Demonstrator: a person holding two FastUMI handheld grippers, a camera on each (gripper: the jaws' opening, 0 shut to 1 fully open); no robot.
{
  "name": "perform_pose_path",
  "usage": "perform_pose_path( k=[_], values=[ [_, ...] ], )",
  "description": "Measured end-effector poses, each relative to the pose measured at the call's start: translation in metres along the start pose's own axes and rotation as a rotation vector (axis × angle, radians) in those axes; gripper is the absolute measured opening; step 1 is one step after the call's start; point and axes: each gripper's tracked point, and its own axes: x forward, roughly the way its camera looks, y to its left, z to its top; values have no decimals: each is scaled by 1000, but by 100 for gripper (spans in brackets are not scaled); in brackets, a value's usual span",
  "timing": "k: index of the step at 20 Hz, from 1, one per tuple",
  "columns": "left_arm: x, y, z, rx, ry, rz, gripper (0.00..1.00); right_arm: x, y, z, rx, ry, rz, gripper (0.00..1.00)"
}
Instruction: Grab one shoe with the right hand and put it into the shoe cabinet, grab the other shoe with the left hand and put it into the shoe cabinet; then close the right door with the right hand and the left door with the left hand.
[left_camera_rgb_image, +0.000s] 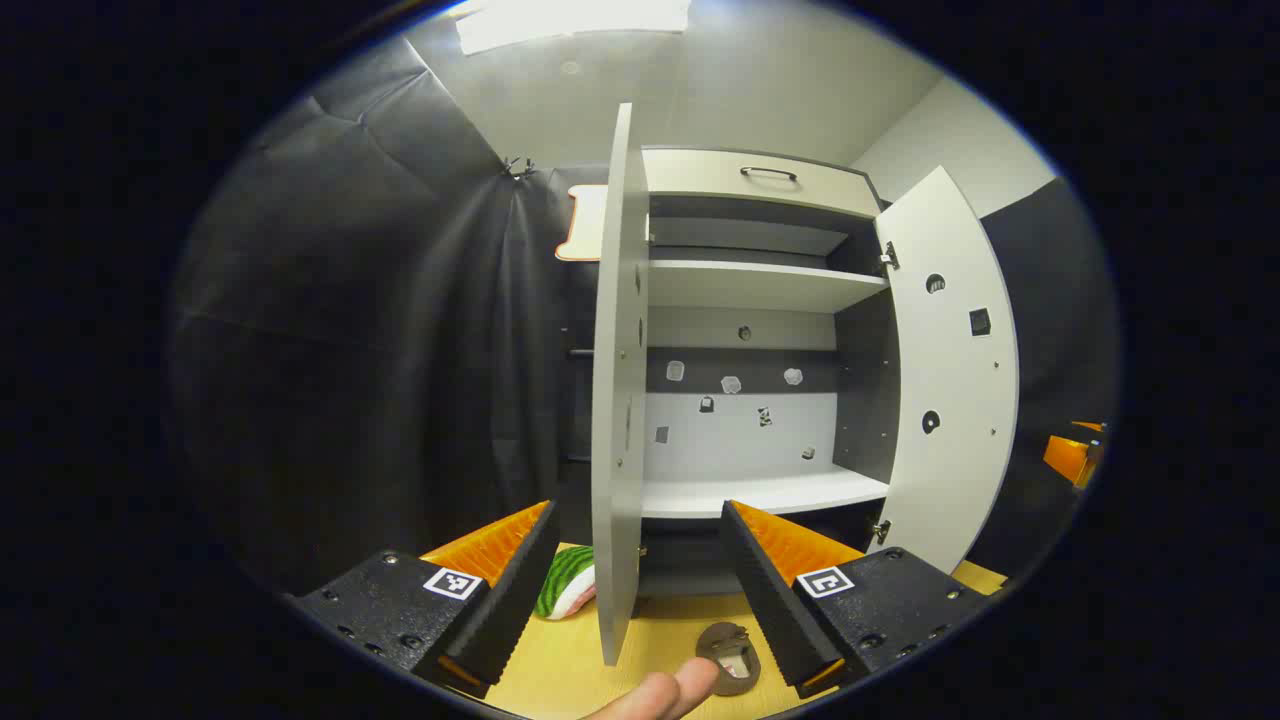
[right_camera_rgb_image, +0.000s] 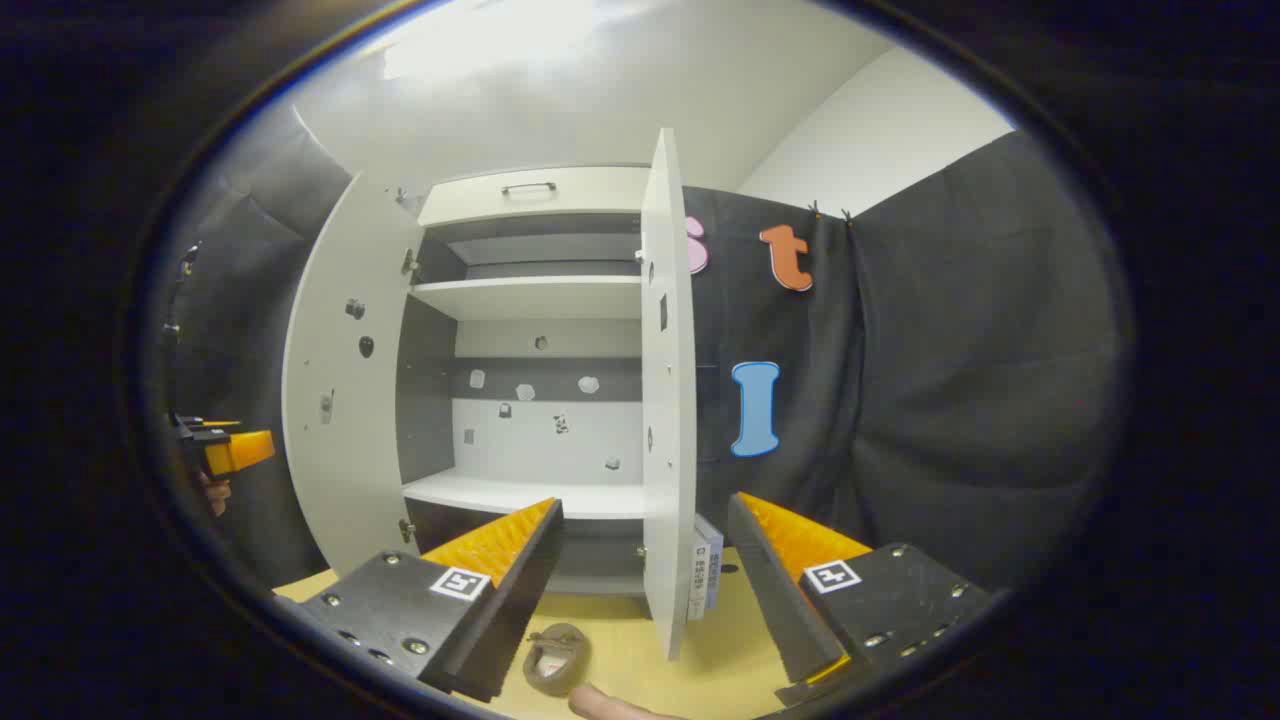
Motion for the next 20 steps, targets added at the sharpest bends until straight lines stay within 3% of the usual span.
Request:
perform_pose_path(
  k=[2, 9, 10, 11, 20],
  values=[
    [0, -2, -3, -7, 1, -12, 99, -1, 0, -1, 2, 2, 9, 98],
    [-1, -11, -5, -9, 8, -52, 98, 2, -8, -7, 17, 9, -14, 98],
    [-1, -11, -6, -9, 7, -55, 99, 1, -9, -7, 19, 9, -17, 94],
    [-1, -11, -6, -9, 7, -57, 99, 2, -10, -8, 19, 11, -21, 98],
    [-3, -32, -14, -5, 13, -98, 99, 6, -7, -16, 14, 14, -22, 98]
  ],
)
